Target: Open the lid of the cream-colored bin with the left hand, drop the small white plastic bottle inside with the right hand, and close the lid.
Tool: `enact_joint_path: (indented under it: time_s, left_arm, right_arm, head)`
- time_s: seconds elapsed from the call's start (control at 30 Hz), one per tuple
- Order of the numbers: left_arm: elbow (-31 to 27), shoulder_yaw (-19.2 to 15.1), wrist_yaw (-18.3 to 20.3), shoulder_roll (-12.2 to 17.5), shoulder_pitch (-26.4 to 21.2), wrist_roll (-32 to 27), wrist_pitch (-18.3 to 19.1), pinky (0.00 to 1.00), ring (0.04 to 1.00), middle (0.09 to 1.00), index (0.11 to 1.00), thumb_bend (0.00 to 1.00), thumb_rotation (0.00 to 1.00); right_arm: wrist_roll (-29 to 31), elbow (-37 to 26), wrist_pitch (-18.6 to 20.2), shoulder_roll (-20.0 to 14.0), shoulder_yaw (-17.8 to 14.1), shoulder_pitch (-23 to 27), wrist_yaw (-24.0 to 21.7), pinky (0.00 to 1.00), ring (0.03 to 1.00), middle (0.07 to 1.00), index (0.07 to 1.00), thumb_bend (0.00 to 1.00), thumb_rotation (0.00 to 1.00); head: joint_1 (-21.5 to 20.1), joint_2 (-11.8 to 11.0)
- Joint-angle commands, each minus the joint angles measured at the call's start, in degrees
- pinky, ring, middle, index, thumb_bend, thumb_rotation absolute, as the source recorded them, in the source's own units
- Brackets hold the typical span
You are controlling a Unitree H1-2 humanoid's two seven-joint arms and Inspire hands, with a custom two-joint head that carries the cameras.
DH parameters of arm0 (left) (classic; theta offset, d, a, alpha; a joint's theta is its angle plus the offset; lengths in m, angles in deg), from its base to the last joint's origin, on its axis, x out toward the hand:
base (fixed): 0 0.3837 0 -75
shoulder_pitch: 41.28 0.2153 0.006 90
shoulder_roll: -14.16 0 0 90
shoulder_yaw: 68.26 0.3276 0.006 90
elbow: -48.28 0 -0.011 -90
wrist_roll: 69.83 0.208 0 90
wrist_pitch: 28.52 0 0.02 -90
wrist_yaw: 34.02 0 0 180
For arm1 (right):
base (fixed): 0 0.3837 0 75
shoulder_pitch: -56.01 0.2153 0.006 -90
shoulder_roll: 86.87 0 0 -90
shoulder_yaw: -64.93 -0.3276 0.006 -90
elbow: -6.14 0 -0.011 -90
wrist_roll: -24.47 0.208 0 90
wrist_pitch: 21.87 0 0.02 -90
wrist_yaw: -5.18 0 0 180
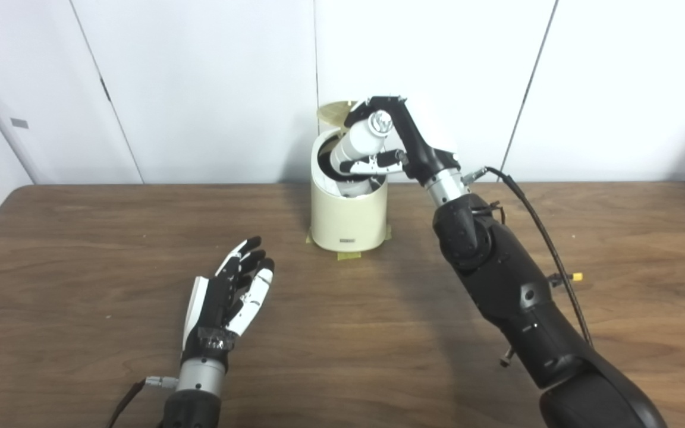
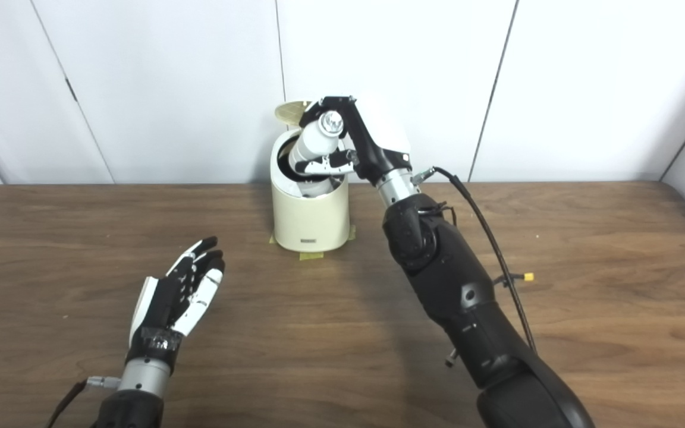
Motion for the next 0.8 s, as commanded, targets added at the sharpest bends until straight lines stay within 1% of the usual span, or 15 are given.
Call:
enact_joint_path:
  time_s: [0.0, 0.13, 0.2, 0.33, 0.37, 0.43, 0.47, 0.5, 0.53, 0.57, 0.63, 0.67, 0.7, 0.73, 0.77]
  left_arm:
    - [-1.7, 0.2, -0.9, -0.5, -1.8, 0.5, -1.5, 0.87, 0.883, 0.853, 0.91, 0.44, 0.67]
    - [-1.7, 0.0, -0.8, -0.6, -1.8, 0.2, -1.4, 0.87, 0.885, 0.853, 0.911, 0.43, 0.67]
    - [-1.9, 0.0, -0.8, -0.7, -1.8, 0.3, -1.3, 0.87, 0.887, 0.855, 0.912, 0.44, 0.67]
    - [-2.1, 0.1, -0.9, -0.7, -1.9, 0.7, -1.1, 0.87, 0.888, 0.856, 0.913, 0.43, 0.68]
    - [-2.3, 0.2, -0.9, -0.8, -1.9, 0.9, -0.9, 0.87, 0.883, 0.853, 0.912, 0.43, 0.68]
    - [-2.5, 0.2, -0.7, -0.9, -1.8, 0.9, -0.8, 0.84, 0.878, 0.852, 0.913, 0.43, 0.67]
    - [-2.5, 0.2, -0.7, -0.9, -1.8, 0.8, -0.8, 0.84, 0.879, 0.854, 0.914, 0.43, 0.67]
    - [-2.4, 0.1, -0.7, -1.0, -1.8, 0.7, -0.9, 0.85, 0.879, 0.853, 0.914, 0.43, 0.67]
    - [-2.5, 0.1, -0.7, -1.0, -1.9, 0.8, -0.9, 0.85, 0.879, 0.853, 0.914, 0.43, 0.67]
    - [-2.4, 0.1, -0.6, -1.0, -1.9, 0.8, -0.9, 0.86, 0.881, 0.853, 0.915, 0.43, 0.67]
    - [-2.4, 0.2, -0.6, -0.9, -1.9, 1.0, -0.9, 0.87, 0.88, 0.853, 0.915, 0.43, 0.67]
    - [-2.4, 0.2, -0.6, -0.9, -1.9, 1.0, -0.9, 0.87, 0.878, 0.851, 0.915, 0.42, 0.67]
    - [-2.4, 0.2, -0.5, -0.8, -1.9, 1.1, -0.9, 0.87, 0.877, 0.85, 0.915, 0.42, 0.67]
    - [-2.4, 0.2, -0.5, -0.8, -1.9, 1.0, -0.9, 0.87, 0.877, 0.849, 0.914, 0.42, 0.67]
    - [-2.4, 0.2, -0.5, -0.8, -1.9, 1.0, -0.9, 0.87, 0.88, 0.85, 0.915, 0.42, 0.67]
  right_arm:
    - [-0.7, -0.7, -2.4, -0.6, 0.2, 3.7, 1.9, 0.36, 0.423, 0.486, 0.508, 0.5, 0.0]
    - [-1.7, -0.7, -2.2, -0.5, 0.5, 3.6, 2.2, 0.36, 0.421, 0.483, 0.511, 0.5, 0.0]
    - [-2.7, -0.8, -1.7, -0.7, 0.8, 3.6, 2.6, 0.36, 0.443, 0.477, 0.511, 0.5, 0.0]
    - [-5.1, -1.9, 1.4, -0.8, 1.3, 3.3, 1.6, 0.37, 0.479, 0.52, 0.497, 0.5, 0.0]
    - [-5.3, -2.1, 1.7, -0.8, 1.4, 3.3, 1.4, 0.44, 0.472, 0.518, 0.488, 0.51, 0.0]
    - [-5.4, -2.4, 2.1, -0.8, 1.5, 3.3, 1.1, 0.48, 0.472, 0.518, 0.483, 0.52, 0.0]
    - [-5.4, -2.5, 2.4, -0.7, 1.5, 3.2, 0.8, 0.53, 0.582, 0.534, 0.48, 0.52, 0.0]
    - [-5.4, -2.6, 2.6, -0.7, 1.6, 3.2, 0.5, 0.56, 0.63, 0.542, 0.479, 0.52, 0.0]
    - [-5.6, -2.7, 3.0, -0.8, 1.8, 3.2, 0.1, 0.58, 0.654, 0.546, 0.478, 0.52, 0.0]
    - [-5.6, -2.8, 3.4, -0.8, 1.9, 3.2, -0.3, 0.63, 0.702, 0.644, 0.488, 0.52, 0.07]
    - [-5.5, -3.2, 4.4, -0.8, 2.0, 3.1, -1.2, 0.67, 0.74, 0.709, 0.493, 0.52, 0.11]
    - [-5.4, -3.4, 4.6, -0.8, 2.0, 3.0, -1.6, 0.71, 0.776, 0.761, 0.495, 0.52, 0.12]
    - [-5.4, -3.5, 4.8, -0.8, 2.0, 3.0, -1.9, 0.72, 0.792, 0.785, 0.59, 0.68, 0.06]
    - [-5.4, -3.5, 4.9, -0.8, 2.1, 3.0, -1.9, 0.73, 0.8, 0.797, 0.638, 0.77, 0.03]
    - [-5.6, -3.5, 5.0, -0.8, 2.1, 3.0, -1.7, 0.74, 0.812, 0.818, 0.685, 0.83, 0.01]
  head:
    - [0.1, 0.0]
    - [0.1, 0.0]
    - [0.1, 0.2]
    - [0.1, 0.2]
    - [0.1, 0.4]
    - [0.1, 0.4]
    - [0.1, 0.4]
    - [0.1, 0.4]
    - [0.0, 0.4]
    - [0.0, 0.4]
    - [0.0, 0.4]
    - [0.0, 0.4]
    - [0.0, 0.4]
    - [-0.1, 0.4]
    - [-0.1, 0.4]
